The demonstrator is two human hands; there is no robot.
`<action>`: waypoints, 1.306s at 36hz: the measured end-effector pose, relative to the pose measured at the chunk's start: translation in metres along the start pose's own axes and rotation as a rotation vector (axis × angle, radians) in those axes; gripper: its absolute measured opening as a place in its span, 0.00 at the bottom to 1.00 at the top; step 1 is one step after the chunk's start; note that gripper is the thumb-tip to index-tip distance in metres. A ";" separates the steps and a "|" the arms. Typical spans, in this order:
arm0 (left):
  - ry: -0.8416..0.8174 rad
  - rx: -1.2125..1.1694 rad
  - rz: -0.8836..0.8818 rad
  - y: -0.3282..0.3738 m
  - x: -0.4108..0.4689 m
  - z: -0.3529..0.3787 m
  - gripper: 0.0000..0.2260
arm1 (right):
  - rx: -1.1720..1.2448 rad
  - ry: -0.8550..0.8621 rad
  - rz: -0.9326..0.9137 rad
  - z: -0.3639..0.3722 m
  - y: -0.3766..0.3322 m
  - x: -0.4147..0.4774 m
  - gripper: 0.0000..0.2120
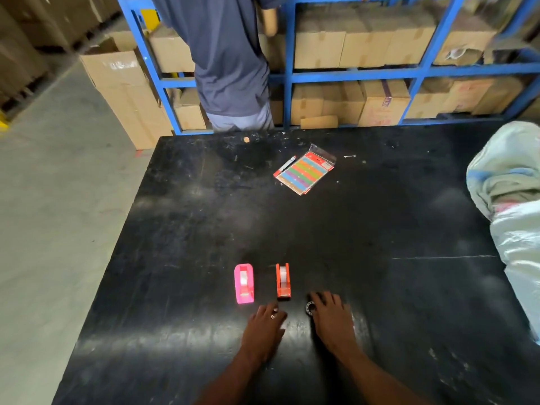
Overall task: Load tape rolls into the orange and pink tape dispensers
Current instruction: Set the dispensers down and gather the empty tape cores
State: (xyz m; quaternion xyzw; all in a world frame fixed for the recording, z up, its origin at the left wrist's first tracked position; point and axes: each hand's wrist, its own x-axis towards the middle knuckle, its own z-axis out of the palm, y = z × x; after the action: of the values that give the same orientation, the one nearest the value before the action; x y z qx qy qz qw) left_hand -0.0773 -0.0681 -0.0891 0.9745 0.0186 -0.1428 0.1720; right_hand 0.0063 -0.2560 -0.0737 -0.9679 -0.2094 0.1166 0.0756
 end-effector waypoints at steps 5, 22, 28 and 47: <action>0.054 -0.013 -0.091 0.003 -0.007 0.009 0.14 | 0.024 0.007 -0.038 0.007 0.001 -0.006 0.17; 0.136 -0.096 -0.147 -0.010 -0.007 0.024 0.12 | 0.123 -0.112 -0.123 0.013 0.012 -0.003 0.13; 0.209 -0.182 -0.105 -0.019 -0.017 0.014 0.12 | 0.179 -0.094 -0.220 0.015 -0.004 -0.005 0.13; 0.391 -0.178 -0.235 -0.152 -0.056 -0.048 0.08 | 0.300 -0.077 -0.437 0.006 -0.162 0.035 0.15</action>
State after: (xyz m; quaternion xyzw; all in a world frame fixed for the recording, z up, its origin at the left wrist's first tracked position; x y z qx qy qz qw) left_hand -0.1305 0.0922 -0.0799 0.9558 0.1772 0.0317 0.2325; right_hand -0.0272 -0.0952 -0.0543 -0.8725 -0.3968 0.1639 0.2334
